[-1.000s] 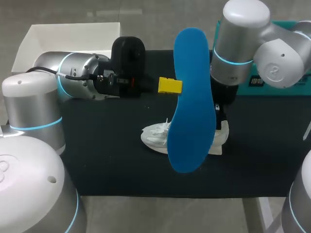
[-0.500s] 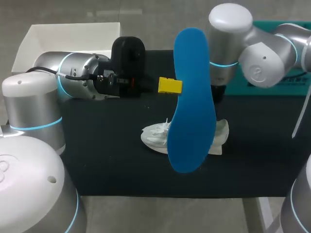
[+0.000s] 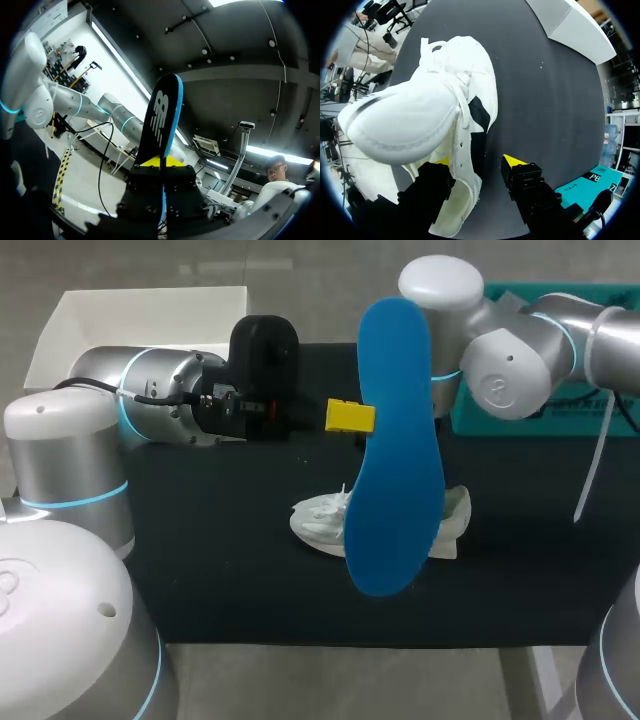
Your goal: Take the shoe out of the shoebox, open the shoe tongue, remove and reinsert the insole, then place the shoe into the shoebox
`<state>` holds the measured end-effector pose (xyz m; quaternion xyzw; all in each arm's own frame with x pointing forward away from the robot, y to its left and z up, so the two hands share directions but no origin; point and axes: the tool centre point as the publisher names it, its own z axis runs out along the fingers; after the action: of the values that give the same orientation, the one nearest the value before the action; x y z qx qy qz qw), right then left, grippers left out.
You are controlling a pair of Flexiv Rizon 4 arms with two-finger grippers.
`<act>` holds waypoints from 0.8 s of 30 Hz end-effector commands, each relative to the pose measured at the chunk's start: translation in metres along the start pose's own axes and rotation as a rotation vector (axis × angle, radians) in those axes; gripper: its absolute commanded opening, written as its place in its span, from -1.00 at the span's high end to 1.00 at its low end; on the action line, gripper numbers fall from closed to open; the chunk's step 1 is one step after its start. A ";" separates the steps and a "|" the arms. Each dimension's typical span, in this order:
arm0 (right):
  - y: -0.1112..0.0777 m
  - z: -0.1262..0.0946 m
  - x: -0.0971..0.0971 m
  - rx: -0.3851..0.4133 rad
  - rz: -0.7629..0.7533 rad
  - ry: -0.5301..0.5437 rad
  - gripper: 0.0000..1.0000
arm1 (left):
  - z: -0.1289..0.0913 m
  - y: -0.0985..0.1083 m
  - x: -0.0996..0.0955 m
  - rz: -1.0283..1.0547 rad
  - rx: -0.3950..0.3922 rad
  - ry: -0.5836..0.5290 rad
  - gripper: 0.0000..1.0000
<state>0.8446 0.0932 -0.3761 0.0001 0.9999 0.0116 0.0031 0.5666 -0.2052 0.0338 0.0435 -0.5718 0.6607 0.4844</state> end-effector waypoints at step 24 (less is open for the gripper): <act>-0.004 0.008 0.009 -0.018 -0.005 0.035 1.00 | 0.001 0.000 0.000 0.000 0.001 -0.001 1.00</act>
<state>0.8367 0.0909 -0.3839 -0.0029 0.9997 0.0201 -0.0159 0.5666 -0.2052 0.0338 0.0435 -0.5718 0.6607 0.4844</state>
